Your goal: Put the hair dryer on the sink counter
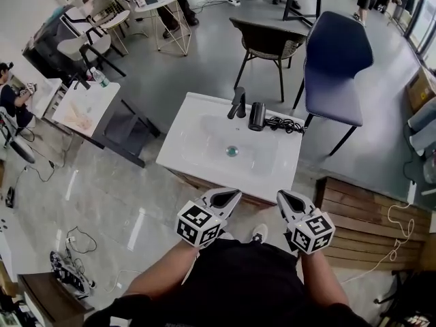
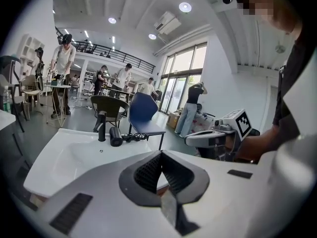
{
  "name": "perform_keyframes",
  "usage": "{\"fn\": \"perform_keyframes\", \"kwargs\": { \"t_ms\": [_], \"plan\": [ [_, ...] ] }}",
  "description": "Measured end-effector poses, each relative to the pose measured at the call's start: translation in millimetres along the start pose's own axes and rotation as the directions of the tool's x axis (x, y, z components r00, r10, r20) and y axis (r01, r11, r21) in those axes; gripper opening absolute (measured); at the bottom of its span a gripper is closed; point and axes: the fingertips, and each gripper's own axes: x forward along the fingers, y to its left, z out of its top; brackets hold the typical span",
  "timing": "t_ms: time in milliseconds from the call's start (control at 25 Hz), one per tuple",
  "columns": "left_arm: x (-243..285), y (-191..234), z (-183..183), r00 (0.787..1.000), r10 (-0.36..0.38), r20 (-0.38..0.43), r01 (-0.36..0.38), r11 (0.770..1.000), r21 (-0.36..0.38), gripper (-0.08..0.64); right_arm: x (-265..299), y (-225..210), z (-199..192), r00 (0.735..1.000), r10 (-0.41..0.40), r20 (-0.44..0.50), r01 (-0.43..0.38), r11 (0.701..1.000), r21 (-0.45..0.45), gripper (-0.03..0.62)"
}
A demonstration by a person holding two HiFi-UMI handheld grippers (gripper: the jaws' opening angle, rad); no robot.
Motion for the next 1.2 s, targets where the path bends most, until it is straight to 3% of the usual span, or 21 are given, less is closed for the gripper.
{"fn": "perform_keyframes", "kwargs": {
  "t_ms": [480,720,1200],
  "plan": [
    [-31,-4,-20,0.996,-0.092,0.013,0.092,0.996,0.012,0.000,-14,54,-32,0.998,-0.051,-0.026,0.052,0.999,0.017,0.003],
    [-31,-7,-34,0.994,-0.105,-0.004,0.105,0.994,-0.001,0.000,-19,62,-43,0.997,-0.053,-0.054,0.054,0.999,0.007,0.003],
    [-13,-19,-17,0.999,-0.007,0.040,0.007,1.000,-0.014,0.000,-31,31,-23,0.999,0.012,-0.050,-0.014,0.999,-0.047,0.003]
  ]
}}
